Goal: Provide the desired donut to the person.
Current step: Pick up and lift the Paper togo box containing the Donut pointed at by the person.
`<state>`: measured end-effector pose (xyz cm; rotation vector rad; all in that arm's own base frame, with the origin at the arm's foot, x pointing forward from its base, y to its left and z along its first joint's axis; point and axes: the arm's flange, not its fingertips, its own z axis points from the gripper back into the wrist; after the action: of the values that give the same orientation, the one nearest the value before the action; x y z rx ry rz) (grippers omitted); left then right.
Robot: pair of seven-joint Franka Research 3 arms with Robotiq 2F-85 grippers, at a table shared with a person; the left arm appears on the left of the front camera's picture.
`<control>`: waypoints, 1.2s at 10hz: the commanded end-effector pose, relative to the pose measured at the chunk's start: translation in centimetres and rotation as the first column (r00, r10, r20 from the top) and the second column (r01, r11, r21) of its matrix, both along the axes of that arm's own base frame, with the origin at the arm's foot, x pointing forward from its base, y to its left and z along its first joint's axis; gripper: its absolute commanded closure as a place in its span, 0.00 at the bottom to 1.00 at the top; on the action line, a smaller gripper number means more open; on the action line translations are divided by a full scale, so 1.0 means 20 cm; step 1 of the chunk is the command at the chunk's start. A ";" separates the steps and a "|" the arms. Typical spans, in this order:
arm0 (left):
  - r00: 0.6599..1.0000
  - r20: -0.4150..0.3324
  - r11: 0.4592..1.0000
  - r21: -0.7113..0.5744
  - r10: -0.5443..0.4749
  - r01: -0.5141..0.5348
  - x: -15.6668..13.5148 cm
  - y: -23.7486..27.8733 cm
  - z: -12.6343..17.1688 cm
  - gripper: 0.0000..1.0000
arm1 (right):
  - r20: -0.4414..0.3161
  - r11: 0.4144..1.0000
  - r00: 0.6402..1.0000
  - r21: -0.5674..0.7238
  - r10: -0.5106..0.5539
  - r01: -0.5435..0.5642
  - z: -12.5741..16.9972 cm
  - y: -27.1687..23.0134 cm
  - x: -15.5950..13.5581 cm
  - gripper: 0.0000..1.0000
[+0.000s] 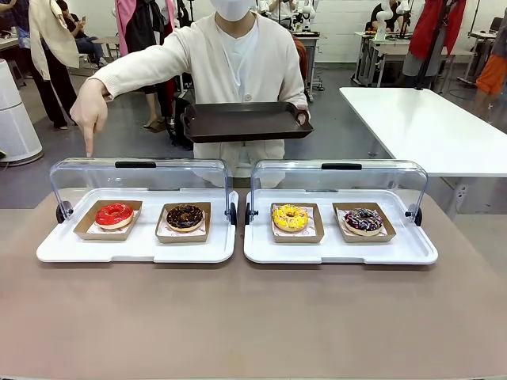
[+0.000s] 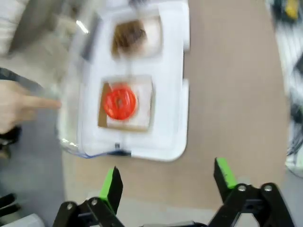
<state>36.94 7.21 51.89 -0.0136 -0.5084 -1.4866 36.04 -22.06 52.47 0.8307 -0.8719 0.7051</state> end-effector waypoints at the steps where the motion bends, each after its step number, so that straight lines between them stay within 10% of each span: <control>1: 0.999 0.046 0.943 0.333 -0.021 0.005 0.02 -0.17 -0.27 0.00 | 0.015 1.000 1.000 0.007 0.010 -0.010 0.00 -0.01 0.00 0.00; 4: 0.998 -0.001 0.888 0.457 -0.060 0.054 0.09 -0.38 -0.59 0.00 | 0.015 1.000 1.000 0.007 0.010 -0.010 0.00 -0.01 0.00 0.00; 12: 0.991 -0.117 0.960 0.262 -0.066 0.095 0.20 -0.47 -0.52 0.00 | 0.015 1.000 1.000 0.007 0.010 -0.010 0.00 -0.01 0.00 0.00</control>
<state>40.64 -2.66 40.49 0.1523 -0.1895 -1.6099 36.02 -22.12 52.48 0.8305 -0.8723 0.7041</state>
